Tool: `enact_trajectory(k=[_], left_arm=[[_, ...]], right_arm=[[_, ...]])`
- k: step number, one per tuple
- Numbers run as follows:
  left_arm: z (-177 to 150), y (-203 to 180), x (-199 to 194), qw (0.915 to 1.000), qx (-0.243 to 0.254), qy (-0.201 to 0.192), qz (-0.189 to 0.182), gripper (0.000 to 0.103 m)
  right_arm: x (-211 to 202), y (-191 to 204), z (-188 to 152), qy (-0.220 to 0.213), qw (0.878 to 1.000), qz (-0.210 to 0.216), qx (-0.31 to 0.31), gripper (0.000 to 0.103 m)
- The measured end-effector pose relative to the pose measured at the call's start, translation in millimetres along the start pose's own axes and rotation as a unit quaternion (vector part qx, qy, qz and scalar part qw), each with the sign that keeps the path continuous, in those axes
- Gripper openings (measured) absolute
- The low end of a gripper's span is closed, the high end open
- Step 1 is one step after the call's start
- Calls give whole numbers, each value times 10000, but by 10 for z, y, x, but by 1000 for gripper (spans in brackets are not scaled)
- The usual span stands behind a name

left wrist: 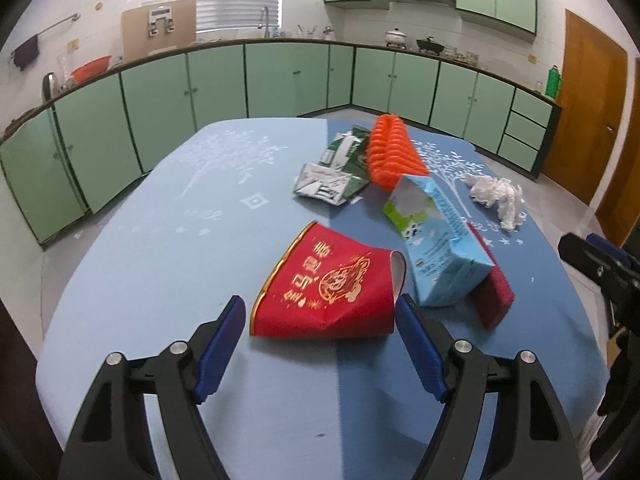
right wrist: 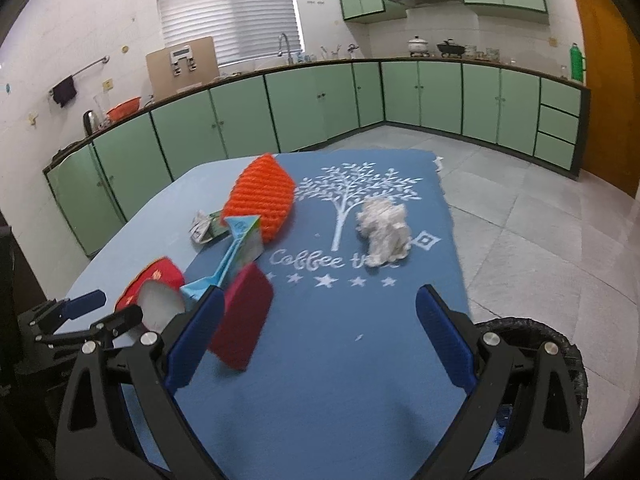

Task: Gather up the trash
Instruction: 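Move both tools back over the table toward the remaining trash, then grasp the red sponge strip with the right gripper while the left grasps the blue-white carton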

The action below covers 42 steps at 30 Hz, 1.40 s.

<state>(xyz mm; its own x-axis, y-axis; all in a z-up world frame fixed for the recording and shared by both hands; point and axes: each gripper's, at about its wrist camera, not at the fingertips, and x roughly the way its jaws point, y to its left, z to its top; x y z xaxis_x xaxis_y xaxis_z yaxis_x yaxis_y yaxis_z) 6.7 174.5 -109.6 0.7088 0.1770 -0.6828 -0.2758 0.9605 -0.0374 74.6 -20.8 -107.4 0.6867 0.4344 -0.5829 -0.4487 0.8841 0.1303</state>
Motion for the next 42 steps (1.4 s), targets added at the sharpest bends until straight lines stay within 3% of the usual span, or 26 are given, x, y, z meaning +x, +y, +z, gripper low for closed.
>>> enact_trajectory(k=[11, 15, 19, 28, 33, 39, 42], left_arm=[[-70, 219, -86, 9995, -191, -23, 249, 76], [-94, 298, -100, 9991, -286, 14, 323, 76], [-115, 357, -108, 9985, -373, 41, 395, 76], [-61, 172, -232, 9994, -260, -215, 47, 76], [-45, 25, -239, 9995, -129, -255, -124, 76], [-6, -54, -231, 9994, -67, -274, -178, 76], [29, -88, -227, 9993, -43, -301, -213, 76]], right_arm=[[104, 442, -159, 116, 9986, 320, -409, 93], [197, 543, -207, 273, 9975, 289, -578, 77], [277, 537, -226, 383, 9973, 246, -569, 70], [280, 433, -199, 426, 9973, 333, -498, 27], [304, 400, -184, 457, 9970, 396, -473, 25], [309, 443, -144, 483, 9953, 600, -590, 12], [254, 379, -111, 428, 9961, 559, -532, 11]])
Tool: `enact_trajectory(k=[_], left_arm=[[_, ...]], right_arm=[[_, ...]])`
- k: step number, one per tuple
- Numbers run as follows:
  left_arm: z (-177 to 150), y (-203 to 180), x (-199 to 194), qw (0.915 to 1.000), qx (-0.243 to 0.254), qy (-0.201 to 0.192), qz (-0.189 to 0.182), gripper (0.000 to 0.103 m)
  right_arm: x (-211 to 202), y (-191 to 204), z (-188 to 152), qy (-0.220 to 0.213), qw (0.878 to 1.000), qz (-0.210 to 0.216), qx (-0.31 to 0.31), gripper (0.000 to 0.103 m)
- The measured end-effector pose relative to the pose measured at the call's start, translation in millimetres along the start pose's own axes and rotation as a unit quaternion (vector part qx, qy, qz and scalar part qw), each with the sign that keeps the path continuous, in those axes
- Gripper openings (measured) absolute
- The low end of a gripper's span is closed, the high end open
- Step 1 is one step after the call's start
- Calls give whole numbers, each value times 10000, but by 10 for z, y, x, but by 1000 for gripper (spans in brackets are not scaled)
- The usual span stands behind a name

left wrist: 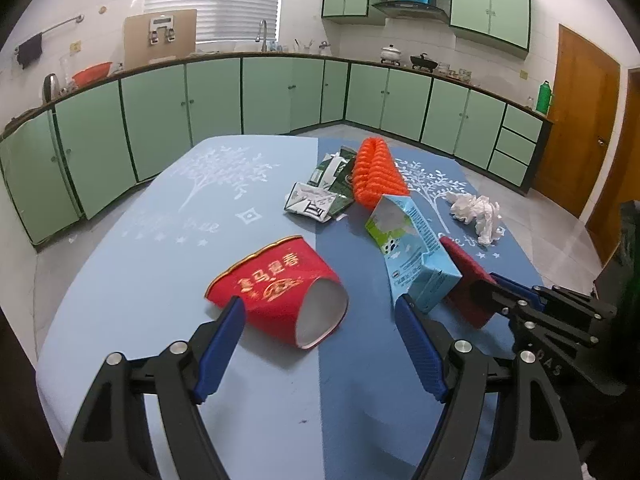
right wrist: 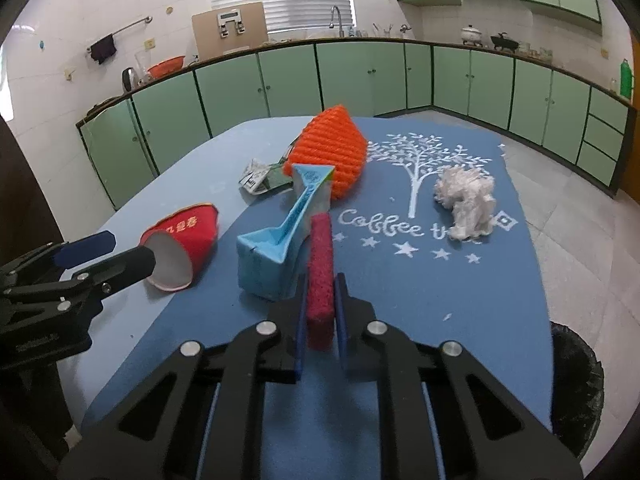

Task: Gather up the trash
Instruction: 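Grasp the red sponge strip with the right gripper while the left grasps the blue-white carton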

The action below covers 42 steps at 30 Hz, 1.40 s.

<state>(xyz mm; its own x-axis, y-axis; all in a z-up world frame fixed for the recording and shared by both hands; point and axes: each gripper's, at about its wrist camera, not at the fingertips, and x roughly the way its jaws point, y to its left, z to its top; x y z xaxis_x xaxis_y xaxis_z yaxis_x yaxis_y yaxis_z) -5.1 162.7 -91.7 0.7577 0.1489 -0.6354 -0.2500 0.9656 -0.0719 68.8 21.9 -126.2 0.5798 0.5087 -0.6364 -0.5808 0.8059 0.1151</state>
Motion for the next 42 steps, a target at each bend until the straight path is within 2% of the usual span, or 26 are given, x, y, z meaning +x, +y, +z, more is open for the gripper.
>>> enact_trajectory(k=[6, 16, 27, 29, 31, 32, 35, 42], left_arm=[[72, -180, 60, 9997, 127, -36, -209, 76], [169, -670, 288, 9975, 481, -51, -522, 76], [233, -877, 686, 9977, 541, 292, -277, 76], [252, -897, 753, 9976, 542, 370, -202, 67], [260, -894, 826, 9973, 491, 525, -174, 43], [258, -880, 851, 9972, 438, 589, -152, 38], [249, -835, 817, 9979, 289, 538, -232, 38], [293, -843, 538, 9983, 339, 256, -388, 35]], right_arm=[[-183, -240, 51, -171, 9994, -227, 207, 11], [-300, -552, 31, -224, 9978, -463, 416, 11], [-281, -686, 18, -206, 9973, -516, 472, 11], [-290, -675, 16, -216, 9974, -516, 443, 12], [-295, -670, 19, -223, 9976, -499, 430, 12], [-301, -665, 21, -229, 9976, -490, 429, 12], [-326, -653, 16, -245, 9977, -489, 401, 12], [-432, -616, 38, -327, 9976, -511, 331, 12]])
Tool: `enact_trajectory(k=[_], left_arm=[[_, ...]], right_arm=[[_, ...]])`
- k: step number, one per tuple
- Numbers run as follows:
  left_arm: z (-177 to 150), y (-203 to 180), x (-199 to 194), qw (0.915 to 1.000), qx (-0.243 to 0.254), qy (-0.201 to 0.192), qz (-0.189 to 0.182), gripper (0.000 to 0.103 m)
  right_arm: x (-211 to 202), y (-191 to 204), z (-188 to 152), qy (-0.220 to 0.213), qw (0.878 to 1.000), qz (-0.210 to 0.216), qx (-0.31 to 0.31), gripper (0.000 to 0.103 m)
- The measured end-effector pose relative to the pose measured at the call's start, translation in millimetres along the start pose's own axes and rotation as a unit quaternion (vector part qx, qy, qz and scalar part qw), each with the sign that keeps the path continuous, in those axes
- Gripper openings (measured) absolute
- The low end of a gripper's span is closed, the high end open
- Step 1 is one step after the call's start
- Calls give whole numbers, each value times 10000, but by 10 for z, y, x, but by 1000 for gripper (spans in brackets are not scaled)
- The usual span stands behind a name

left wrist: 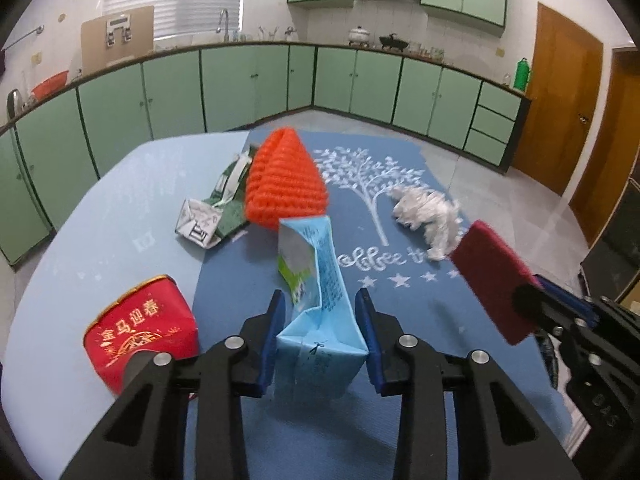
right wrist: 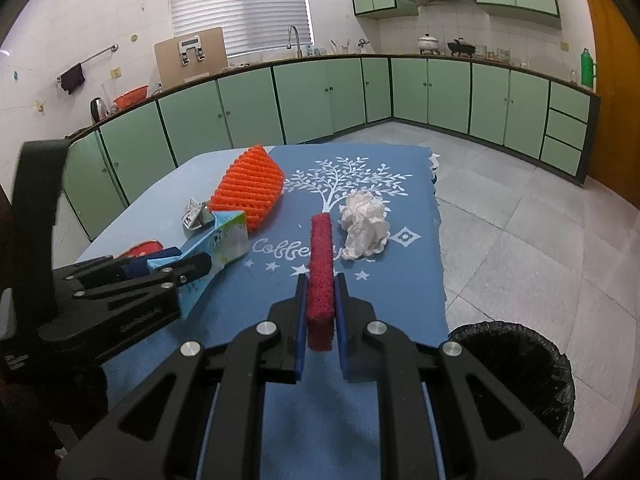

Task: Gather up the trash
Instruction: 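Carry the red strip and blue-white carton over the bin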

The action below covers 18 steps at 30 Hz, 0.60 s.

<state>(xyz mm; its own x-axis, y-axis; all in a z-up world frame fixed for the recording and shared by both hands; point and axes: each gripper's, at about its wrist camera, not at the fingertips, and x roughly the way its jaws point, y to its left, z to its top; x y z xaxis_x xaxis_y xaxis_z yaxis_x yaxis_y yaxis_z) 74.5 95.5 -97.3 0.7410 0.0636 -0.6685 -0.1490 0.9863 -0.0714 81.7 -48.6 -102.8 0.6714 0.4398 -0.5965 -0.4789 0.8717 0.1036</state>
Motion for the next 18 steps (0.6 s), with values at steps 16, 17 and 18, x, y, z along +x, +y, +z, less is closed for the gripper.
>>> enact_trajectory(k=[16, 17, 18], left_arm=[[-114, -65, 206, 9977, 94, 631, 215, 49], [-97, -63, 212, 9978, 97, 607, 240, 51], [-85, -62, 215, 9978, 108, 592, 264, 51]], right_arm=[[-82, -63, -70, 42, 9999, 5, 163, 12], [-77, -73, -66, 43, 9999, 8, 164, 12], [-73, -72, -68, 47, 9999, 10, 165, 12]])
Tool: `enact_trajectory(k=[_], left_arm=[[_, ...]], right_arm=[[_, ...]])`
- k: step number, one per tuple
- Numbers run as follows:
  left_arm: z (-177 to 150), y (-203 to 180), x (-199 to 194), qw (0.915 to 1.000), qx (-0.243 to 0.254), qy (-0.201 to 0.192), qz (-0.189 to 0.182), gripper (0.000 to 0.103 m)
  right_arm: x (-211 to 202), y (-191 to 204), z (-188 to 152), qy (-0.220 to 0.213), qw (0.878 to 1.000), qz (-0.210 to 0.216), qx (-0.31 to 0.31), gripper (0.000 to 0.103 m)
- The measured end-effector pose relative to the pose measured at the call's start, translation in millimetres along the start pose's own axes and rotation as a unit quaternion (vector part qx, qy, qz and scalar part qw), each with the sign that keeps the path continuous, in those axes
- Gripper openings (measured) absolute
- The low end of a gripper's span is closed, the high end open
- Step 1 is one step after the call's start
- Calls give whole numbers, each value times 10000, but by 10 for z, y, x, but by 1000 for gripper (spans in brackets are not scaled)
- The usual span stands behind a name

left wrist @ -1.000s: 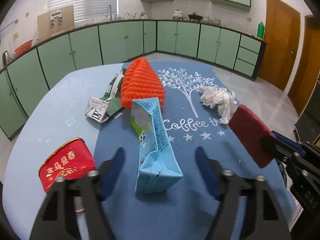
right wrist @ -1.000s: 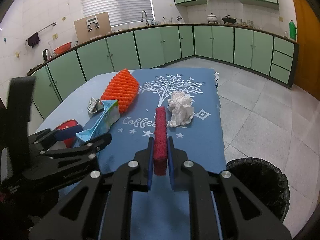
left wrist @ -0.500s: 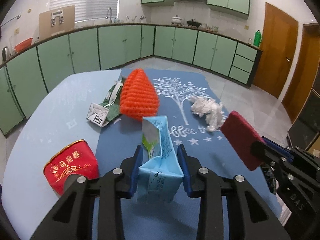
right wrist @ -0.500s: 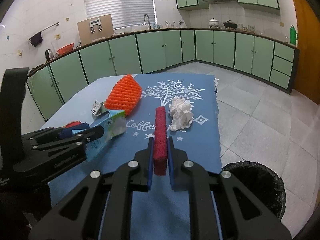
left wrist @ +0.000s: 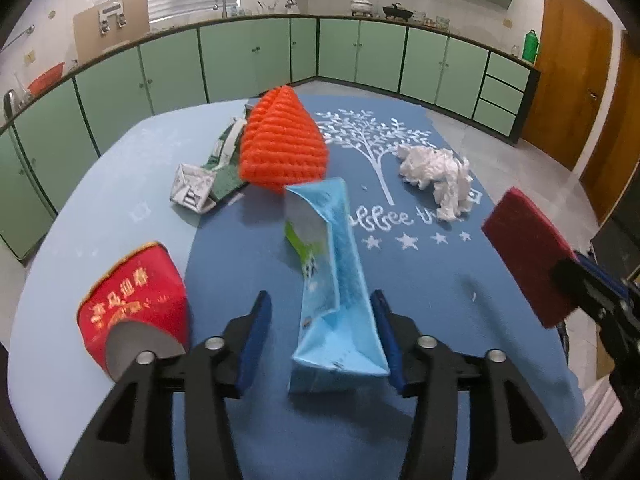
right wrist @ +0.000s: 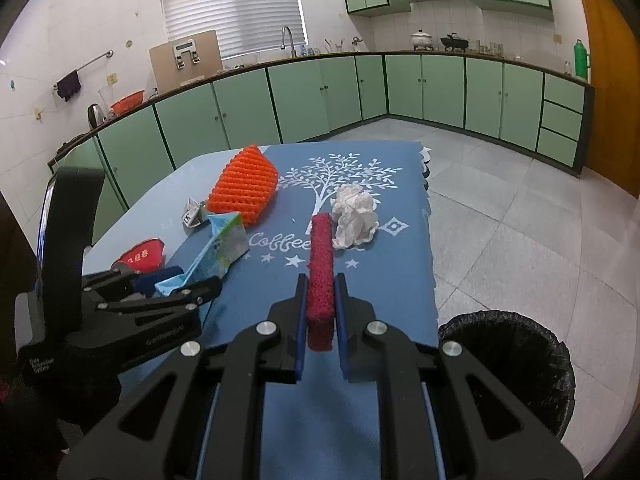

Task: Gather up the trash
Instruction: 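Carry the red strip and blue-white carton over the bin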

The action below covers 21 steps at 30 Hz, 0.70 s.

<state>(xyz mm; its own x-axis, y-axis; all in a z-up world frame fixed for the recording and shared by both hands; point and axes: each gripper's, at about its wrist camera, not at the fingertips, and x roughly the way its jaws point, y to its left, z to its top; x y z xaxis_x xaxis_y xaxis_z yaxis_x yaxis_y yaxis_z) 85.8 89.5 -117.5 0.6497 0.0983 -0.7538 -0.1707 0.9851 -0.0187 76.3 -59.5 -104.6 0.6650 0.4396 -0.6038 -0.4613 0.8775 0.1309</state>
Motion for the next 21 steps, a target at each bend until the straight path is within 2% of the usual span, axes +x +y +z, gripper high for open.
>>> enact_trajectory(k=[1, 2, 3, 7, 12, 21], left_arm=[[18, -2, 10, 10000, 14, -3, -13, 47], [32, 1, 22, 10000, 13, -4, -81, 36], [42, 2, 33, 10000, -1, 5, -99, 33], [43, 16, -2, 9997, -41, -120, -191, 33], [88, -38, -202, 9987, 33, -456, -219, 33], [223, -273, -475, 9950, 204, -793, -568, 32]], right_arm=[[9, -1, 1, 7, 10000, 4, 3, 12], [15, 0, -1, 17, 10000, 6, 2, 12], [14, 2, -7, 23, 10000, 6, 2, 12], [10, -4, -10, 3, 10000, 1, 5, 12], [-42, -44, 15, -123, 9999, -22, 62, 12], [-205, -139, 80, -323, 9993, -104, 122, 12]])
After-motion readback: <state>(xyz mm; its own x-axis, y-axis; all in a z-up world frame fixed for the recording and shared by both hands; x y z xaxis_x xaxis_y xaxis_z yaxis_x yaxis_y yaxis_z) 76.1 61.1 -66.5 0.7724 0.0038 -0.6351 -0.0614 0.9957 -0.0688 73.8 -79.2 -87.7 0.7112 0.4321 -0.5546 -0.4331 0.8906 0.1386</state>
